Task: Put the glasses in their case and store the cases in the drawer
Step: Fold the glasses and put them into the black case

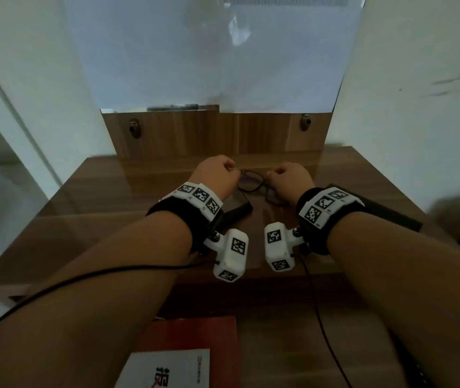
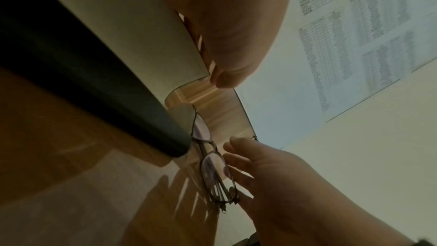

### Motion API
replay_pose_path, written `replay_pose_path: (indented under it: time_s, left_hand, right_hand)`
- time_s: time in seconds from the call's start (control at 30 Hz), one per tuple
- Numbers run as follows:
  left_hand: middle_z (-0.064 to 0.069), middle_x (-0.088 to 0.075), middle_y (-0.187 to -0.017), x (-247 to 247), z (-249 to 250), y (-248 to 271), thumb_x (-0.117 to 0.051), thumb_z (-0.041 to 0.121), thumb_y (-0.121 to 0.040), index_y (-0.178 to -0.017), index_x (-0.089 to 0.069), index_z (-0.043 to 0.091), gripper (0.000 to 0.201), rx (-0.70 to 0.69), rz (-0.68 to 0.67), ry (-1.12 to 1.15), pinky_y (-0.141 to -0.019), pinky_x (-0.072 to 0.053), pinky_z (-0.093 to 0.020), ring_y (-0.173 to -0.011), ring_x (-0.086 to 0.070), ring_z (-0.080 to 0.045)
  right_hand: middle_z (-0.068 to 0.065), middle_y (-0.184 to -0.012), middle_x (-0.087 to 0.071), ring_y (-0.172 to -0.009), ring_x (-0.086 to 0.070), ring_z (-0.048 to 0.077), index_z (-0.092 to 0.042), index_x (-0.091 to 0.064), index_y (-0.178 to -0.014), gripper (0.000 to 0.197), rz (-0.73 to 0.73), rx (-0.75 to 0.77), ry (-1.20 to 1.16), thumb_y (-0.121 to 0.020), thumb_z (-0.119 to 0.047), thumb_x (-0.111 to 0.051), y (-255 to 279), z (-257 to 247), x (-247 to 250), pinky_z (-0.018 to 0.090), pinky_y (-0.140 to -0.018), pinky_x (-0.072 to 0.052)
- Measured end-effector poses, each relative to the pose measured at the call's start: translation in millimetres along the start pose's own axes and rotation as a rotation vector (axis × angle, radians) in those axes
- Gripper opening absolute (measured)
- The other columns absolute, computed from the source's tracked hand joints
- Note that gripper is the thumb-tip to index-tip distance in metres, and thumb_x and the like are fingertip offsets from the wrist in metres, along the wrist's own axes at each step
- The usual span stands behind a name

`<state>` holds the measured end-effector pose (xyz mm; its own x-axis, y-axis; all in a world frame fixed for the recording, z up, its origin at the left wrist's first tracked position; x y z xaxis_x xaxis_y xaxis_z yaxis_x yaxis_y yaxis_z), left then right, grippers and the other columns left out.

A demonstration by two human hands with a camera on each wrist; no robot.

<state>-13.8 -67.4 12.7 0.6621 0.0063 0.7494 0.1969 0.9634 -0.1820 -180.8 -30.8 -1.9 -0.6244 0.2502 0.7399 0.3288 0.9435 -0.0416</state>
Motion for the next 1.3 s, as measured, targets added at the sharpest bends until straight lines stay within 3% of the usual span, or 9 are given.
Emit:
replay_pose_path:
  time_s: [0.2,0.4,0.67,0.8,0.9,1.03,1.1,1.2,1.3]
  left_hand:
    - [-0.002,-0.065,-0.122,-1,-3,0,-0.045,0.027,-0.091,-0.120,-0.063,0.023,0.034,0.028,-0.036,-0.073,-0.087,-0.050,-0.032,-0.105,-0.062,-0.019]
    - [0.001,-0.064,-0.123,3,-3,3,-0.042,0.026,-0.092,-0.121,-0.062,0.028,0.035,0.033,-0.007,-0.106,-0.084,-0.053,-0.034,-0.102,-0.063,-0.018]
    - [0.001,-0.063,-0.125,3,-3,4,-0.042,0.025,-0.093,-0.121,-0.061,0.028,0.034,0.039,-0.022,-0.109,-0.086,-0.053,-0.034,-0.104,-0.062,-0.017]
    - [0.000,-0.061,-0.129,2,-5,5,-0.039,0.020,-0.095,-0.124,-0.059,0.029,0.036,0.057,-0.045,-0.106,-0.088,-0.053,-0.037,-0.106,-0.062,-0.019]
    - [-0.004,-0.060,-0.131,5,-7,6,-0.040,0.017,-0.095,-0.129,-0.056,0.027,0.039,0.074,-0.069,-0.120,-0.088,-0.053,-0.037,-0.108,-0.061,-0.022]
    - [-0.008,-0.057,-0.134,10,-13,8,-0.038,0.012,-0.095,-0.133,-0.055,0.020,0.042,0.099,-0.112,-0.179,-0.092,-0.049,-0.036,-0.116,-0.057,-0.025]
    - [-0.010,-0.055,-0.137,13,-16,9,-0.038,0.012,-0.096,-0.135,-0.053,0.018,0.042,0.111,-0.143,-0.221,-0.098,-0.047,-0.037,-0.121,-0.055,-0.027]
    - [-0.011,-0.046,-0.147,18,-21,11,-0.039,0.010,-0.098,-0.142,-0.046,0.016,0.044,0.150,-0.252,-0.326,-0.109,-0.039,-0.040,-0.132,-0.046,-0.029]
    - [-0.011,-0.045,-0.148,27,-30,16,-0.039,0.012,-0.099,-0.142,-0.046,0.017,0.043,0.166,-0.268,-0.378,-0.109,-0.039,-0.041,-0.132,-0.046,-0.030]
  right_hand:
    - [0.018,-0.103,-0.072,-0.098,-0.065,0.031,0.001,-0.071,-0.101,0.030,-0.048,-0.051,-0.007,-0.094,-0.020,-0.051,-4,7,-9,0.037,-0.082,-0.050]
    - [0.012,-0.105,-0.070,-0.100,-0.064,0.029,-0.013,-0.064,-0.091,0.015,-0.046,-0.067,0.018,-0.093,-0.024,-0.053,-6,6,-12,0.039,-0.088,-0.053]
    - [0.016,-0.106,-0.071,-0.099,-0.065,0.031,-0.001,-0.072,-0.097,0.027,-0.070,-0.091,0.068,-0.092,-0.018,-0.052,-4,7,-18,0.039,-0.088,-0.053]
    - [0.017,-0.106,-0.068,-0.088,-0.059,0.027,-0.005,-0.069,-0.106,0.027,-0.068,-0.124,0.005,-0.089,-0.020,-0.055,0,10,-16,0.032,-0.076,-0.045]
    - [0.010,-0.090,-0.058,-0.080,-0.051,0.021,-0.015,-0.061,-0.088,0.009,-0.072,-0.119,0.000,-0.089,-0.021,-0.054,1,10,-15,0.030,-0.072,-0.041]
    - [0.001,-0.067,-0.052,-0.056,-0.046,0.012,-0.020,-0.049,-0.063,0.029,-0.068,-0.115,-0.039,-0.091,-0.021,-0.053,2,11,-11,0.022,-0.053,-0.038]
    - [-0.004,-0.061,-0.048,-0.052,-0.043,0.007,-0.022,-0.046,-0.060,0.033,-0.052,-0.100,-0.063,-0.091,-0.021,-0.055,4,9,-7,0.019,-0.048,-0.035]
    - [0.002,-0.064,-0.052,-0.062,-0.049,0.016,-0.016,-0.052,-0.061,0.029,-0.014,-0.038,-0.045,-0.088,-0.020,-0.058,8,2,-1,0.025,-0.065,-0.040]
    - [0.011,-0.077,-0.061,-0.075,-0.055,0.018,-0.006,-0.067,-0.073,0.017,0.043,0.047,-0.039,-0.086,-0.016,-0.061,14,-7,6,0.027,-0.069,-0.042]
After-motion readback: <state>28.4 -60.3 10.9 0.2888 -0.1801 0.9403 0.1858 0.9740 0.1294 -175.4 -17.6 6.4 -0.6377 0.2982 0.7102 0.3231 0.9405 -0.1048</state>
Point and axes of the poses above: each hand's wrist, its own y-axis away from the middle knuckle, its own x-axis out of the back of the hand, z = x × y, the point moved 7 cm from there along -y, towards the middle knuckle
